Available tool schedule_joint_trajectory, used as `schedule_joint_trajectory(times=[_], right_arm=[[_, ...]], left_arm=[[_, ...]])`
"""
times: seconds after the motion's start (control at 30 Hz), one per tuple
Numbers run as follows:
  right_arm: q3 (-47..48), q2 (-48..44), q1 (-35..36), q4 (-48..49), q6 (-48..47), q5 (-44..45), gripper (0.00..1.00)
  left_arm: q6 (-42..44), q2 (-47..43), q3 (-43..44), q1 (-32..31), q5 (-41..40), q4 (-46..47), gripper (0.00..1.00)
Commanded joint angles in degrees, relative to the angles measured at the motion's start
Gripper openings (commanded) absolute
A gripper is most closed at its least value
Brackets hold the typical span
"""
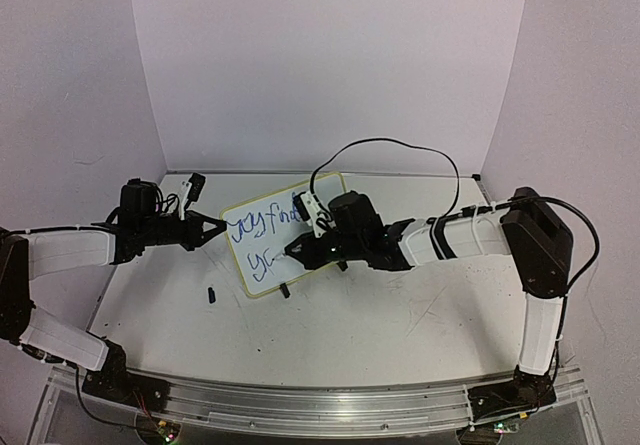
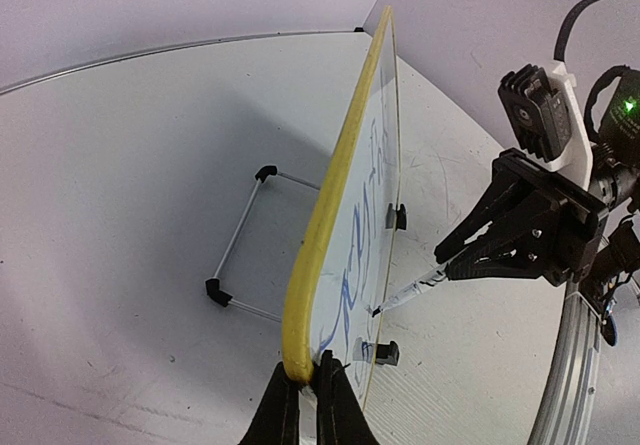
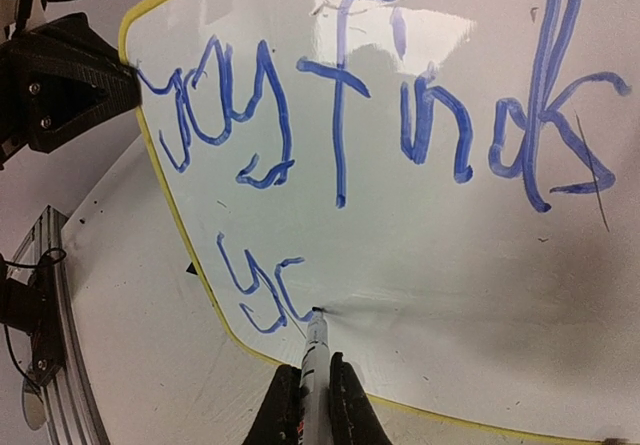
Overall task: Write a sentence on the whiteboard
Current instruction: Write on the whiteboard with the whiteboard marker without the cap.
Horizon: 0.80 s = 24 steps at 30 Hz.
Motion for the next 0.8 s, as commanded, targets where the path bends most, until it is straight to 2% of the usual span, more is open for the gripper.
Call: schedule_joint_trajectory(times=[0.0, 0.6, 0.77], right_arm=[[3.34, -1.09, -1.24, 2.09, -0.73, 4.18, 0.00], [5.82, 0.63, -0.86, 2.00, -0.79, 1.56, 0.00], [2.17, -3.42, -0.25, 3.03, -0.26, 0.71, 0.00]], left_arm=[[4.65, 0.29, 1.40, -0.29, -2.06, -2.13, 0.00], [4.65, 0.07, 1.41, -0.44, -2.02, -2.24, 0.00], [4.65, 0.12, 1.41, -0.38, -2.23, -2.23, 0.00]])
